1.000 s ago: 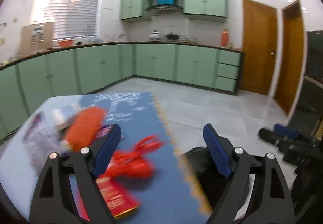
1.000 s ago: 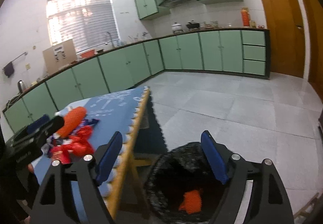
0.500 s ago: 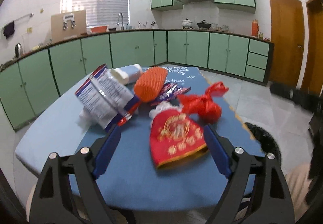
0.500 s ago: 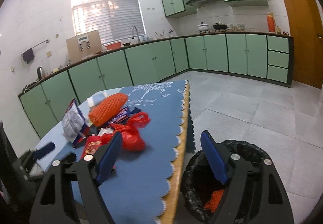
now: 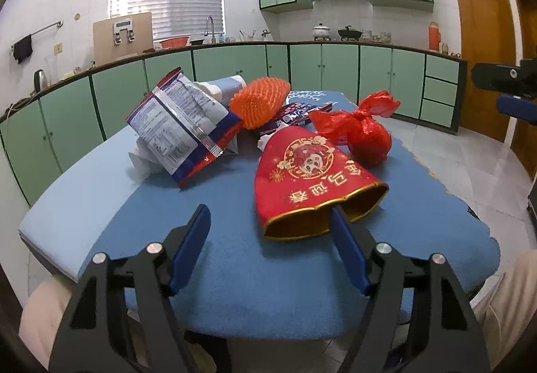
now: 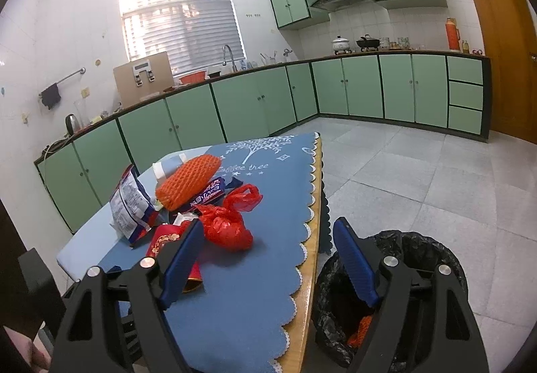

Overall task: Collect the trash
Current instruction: 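Grasp the red paper packet with the left tool while the right tool grasps the red bag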

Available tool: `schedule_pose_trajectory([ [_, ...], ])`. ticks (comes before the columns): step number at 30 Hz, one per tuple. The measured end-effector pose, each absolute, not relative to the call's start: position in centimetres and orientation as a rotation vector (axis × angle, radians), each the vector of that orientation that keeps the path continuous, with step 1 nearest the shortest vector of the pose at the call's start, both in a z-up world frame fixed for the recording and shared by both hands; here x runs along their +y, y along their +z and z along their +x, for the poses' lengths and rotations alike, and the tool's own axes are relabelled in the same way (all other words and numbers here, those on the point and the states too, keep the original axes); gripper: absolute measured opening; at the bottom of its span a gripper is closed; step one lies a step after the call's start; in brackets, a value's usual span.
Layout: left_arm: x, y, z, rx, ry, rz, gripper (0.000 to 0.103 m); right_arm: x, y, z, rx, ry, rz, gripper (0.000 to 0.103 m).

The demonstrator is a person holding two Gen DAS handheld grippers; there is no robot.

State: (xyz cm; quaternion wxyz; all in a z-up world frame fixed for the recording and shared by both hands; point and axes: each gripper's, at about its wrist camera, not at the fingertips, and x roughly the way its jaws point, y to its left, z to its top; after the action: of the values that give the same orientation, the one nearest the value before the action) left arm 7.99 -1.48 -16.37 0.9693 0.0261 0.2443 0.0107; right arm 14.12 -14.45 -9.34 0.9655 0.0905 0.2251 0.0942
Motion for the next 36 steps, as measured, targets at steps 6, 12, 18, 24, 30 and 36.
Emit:
schedule_pose_trajectory([
  [6,-1.4,-15.6,8.6,0.459,0.023,0.024,0.052,-13.6,-10.2,14.6,0.485,0.213,0.172,0.074],
  [12,-1.4,-15.2,9.0,0.462,-0.004,0.01,0.027,-12.2,-10.9,14.7,0.503,0.238,0.141,0.072],
  [18,-1.2,-14.7,8.9,0.448,-0.016,0.006,0.017,-11.7,-11.1,14.7,0.511,0.256,0.131,0.069],
  [24,-0.3,-13.9,8.9,0.426,-0.015,-0.017,0.014,-11.5,-11.7,14.8,0.523,0.26,0.128,0.066],
  [30,0.2,-13.0,8.9,0.404,-0.019,-0.025,0.009,-11.0,-11.8,14.9,0.526,0.264,0.113,0.065],
  [36,0.7,-12.5,9.0,0.393,-0.018,-0.032,0.009,-10.9,-11.8,15.1,0.528,0.268,0.111,0.065],
])
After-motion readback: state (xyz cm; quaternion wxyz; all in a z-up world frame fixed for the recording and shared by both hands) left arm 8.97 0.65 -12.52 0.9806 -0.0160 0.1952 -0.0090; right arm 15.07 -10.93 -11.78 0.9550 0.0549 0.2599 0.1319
